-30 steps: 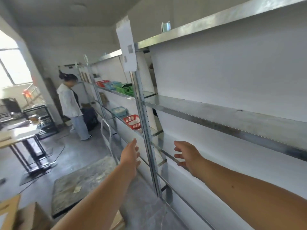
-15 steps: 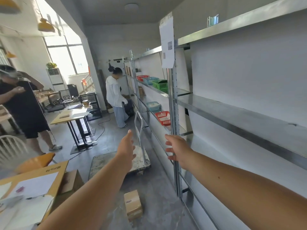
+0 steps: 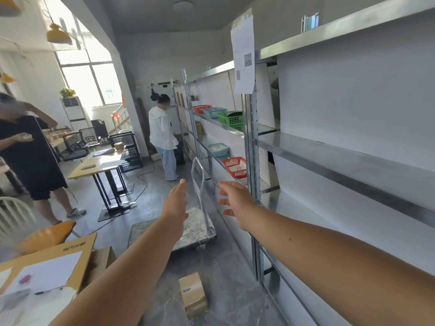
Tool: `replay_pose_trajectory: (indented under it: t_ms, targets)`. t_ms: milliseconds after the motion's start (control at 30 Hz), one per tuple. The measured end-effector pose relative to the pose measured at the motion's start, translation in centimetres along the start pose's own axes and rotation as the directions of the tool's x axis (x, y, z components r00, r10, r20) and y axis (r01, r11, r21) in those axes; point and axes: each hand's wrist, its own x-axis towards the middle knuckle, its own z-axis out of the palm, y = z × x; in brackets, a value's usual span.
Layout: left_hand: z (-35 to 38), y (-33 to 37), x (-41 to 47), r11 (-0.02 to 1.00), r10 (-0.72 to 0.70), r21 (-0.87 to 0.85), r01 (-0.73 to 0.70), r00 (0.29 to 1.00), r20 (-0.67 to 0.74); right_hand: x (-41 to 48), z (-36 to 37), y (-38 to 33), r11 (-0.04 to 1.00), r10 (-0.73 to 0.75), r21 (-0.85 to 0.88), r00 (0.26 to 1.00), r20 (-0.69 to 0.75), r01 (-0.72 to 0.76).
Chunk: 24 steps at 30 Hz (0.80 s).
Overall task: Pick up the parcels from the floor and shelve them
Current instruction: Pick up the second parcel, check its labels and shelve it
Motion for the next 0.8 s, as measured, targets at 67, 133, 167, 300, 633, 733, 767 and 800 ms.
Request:
replay_pose_trajectory:
  t_ms: [67, 133, 167, 300, 633, 733, 767, 800]
  targets:
    - [-0.6, -0.3, 1.2, 0.999, -0.031, -0.028, 0.031, 0.999, 0.023, 1.0, 1.3, 0.1, 1.0, 0.001, 0.014, 1.0, -0.012, -0.001]
    - [-1.2, -0.7, 1.8, 0.992, -0.078, -0.098, 0.083, 0.996, 0.05, 2.1, 2.8, 0.1, 0.999, 0.018, 0.044, 0.999, -0.031, -0.017]
    - [-1.5, -0.9, 1.9, 0.988, -0.093, -0.119, 0.1, 0.993, 0.066, 2.7, 3.6, 0.0, 0.998, 0.02, 0.068, 0.999, -0.035, -0.018]
    - [-3.8, -1.1, 3.4, 0.982, -0.115, -0.145, 0.122, 0.992, 0.052, 5.0, 7.6, 0.4, 0.996, 0.008, 0.094, 1.0, -0.024, -0.006]
    - [-7.7, -2.0, 9.0, 0.978, -0.085, -0.19, 0.083, 0.996, -0.004, 11.7, 12.7, 2.5, 0.995, 0.018, 0.099, 1.0, 0.011, -0.019]
    - [-8.2, -3.1, 10.5, 0.967, -0.126, -0.225, 0.116, 0.992, -0.031, 14.4, 13.7, 4.1, 0.992, 0.069, 0.108, 0.997, 0.027, -0.071]
    - [-8.4, -3.7, 11.2, 0.964, -0.14, -0.235, 0.125, 0.989, -0.05, 15.3, 13.8, 4.7, 0.989, 0.088, 0.119, 0.996, 0.032, -0.091]
    - [-8.5, -4.1, 11.9, 0.962, -0.152, -0.24, 0.132, 0.986, -0.069, 16.2, 13.9, 5.3, 0.987, 0.104, 0.12, 0.994, 0.041, -0.108]
